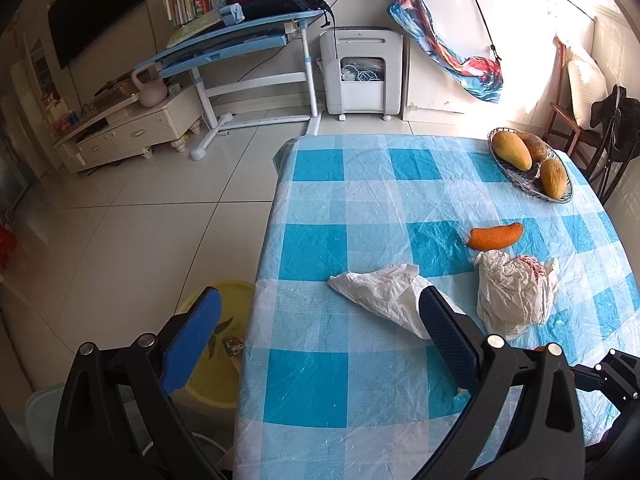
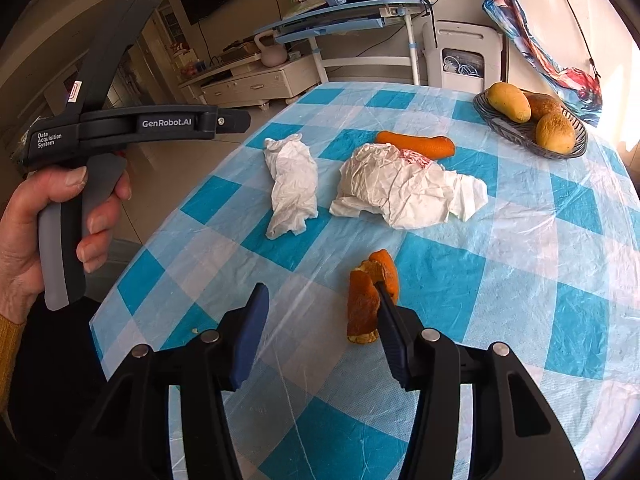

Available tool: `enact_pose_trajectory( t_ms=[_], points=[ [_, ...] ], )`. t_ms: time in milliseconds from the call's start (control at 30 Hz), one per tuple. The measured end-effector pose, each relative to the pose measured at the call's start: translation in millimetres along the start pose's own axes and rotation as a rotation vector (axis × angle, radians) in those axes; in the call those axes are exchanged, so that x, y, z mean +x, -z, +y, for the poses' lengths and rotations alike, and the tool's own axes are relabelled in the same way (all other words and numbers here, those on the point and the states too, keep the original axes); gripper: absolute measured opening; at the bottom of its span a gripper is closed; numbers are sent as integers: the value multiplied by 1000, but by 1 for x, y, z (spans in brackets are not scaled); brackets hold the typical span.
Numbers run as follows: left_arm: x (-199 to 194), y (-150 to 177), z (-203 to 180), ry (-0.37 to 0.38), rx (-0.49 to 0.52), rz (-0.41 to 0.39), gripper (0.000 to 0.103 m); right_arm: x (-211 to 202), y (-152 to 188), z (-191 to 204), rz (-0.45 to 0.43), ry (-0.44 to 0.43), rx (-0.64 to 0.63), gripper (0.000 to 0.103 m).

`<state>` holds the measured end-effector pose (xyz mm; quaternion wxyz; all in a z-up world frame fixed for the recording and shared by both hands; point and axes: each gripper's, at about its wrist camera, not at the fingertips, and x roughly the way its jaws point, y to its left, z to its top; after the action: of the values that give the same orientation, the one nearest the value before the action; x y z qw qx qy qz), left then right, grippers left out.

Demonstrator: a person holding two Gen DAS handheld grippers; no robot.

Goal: Collect trash
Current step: 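Lift the orange peel piece with the right tool and move it aside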

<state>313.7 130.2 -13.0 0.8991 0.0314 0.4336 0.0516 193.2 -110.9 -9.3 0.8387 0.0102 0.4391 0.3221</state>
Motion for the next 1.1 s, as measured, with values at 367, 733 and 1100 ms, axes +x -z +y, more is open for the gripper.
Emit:
enact_pose_trajectory(
  t_ms=[367, 733, 1100],
  points=[
    [21, 1, -14, 2, 11, 45, 96, 3, 0, 3, 14, -35, -14, 52],
    [35, 7, -37, 9, 86, 84, 96, 4, 1, 4, 20, -71, -9, 52],
    [29, 33, -71, 6, 291, 98, 96, -3, 3, 10, 1, -81, -7, 54]
  ],
)
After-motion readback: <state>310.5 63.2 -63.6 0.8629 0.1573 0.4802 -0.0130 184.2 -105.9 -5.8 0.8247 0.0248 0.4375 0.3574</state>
